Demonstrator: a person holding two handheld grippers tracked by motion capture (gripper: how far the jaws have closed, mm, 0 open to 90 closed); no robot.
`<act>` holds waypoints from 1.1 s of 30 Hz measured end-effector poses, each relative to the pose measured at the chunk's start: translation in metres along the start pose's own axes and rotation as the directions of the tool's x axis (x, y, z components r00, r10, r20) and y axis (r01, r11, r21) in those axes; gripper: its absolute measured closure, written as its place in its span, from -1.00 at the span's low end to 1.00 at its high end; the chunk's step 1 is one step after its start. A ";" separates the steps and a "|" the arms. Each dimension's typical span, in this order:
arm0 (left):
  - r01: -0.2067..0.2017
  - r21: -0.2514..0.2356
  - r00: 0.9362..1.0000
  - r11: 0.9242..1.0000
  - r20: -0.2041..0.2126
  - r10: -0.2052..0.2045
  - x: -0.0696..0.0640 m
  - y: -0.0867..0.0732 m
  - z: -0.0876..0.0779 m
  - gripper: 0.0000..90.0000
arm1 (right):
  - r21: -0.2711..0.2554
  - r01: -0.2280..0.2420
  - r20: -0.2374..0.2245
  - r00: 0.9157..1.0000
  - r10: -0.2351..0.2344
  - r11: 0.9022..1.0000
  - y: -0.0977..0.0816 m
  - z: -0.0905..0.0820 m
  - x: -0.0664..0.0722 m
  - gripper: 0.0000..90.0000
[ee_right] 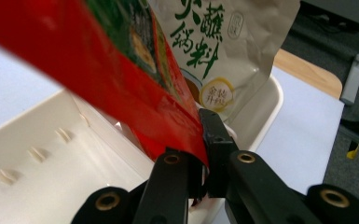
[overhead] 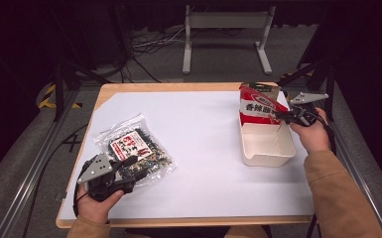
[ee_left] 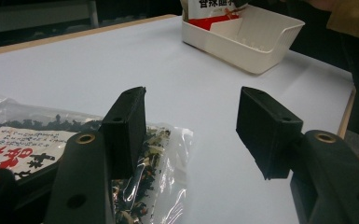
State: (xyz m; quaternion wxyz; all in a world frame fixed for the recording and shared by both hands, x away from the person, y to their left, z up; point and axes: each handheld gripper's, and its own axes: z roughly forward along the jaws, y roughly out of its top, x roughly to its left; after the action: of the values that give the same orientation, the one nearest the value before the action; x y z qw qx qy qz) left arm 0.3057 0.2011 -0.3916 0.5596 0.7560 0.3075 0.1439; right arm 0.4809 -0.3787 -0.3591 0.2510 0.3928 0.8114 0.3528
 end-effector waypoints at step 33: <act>0.024 0.069 0.999 0.997 -0.033 -0.022 0.012 0.001 0.000 -0.35 | -0.093 -0.127 -0.019 0.992 0.126 0.987 -0.007 -0.072 0.022 0.00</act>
State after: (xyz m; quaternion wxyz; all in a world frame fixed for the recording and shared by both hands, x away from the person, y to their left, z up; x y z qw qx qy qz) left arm 0.3155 0.2083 -0.3924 0.5297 0.7689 0.3300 0.1389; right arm 0.4158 -0.3907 -0.3226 0.2409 0.4289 0.7688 0.4085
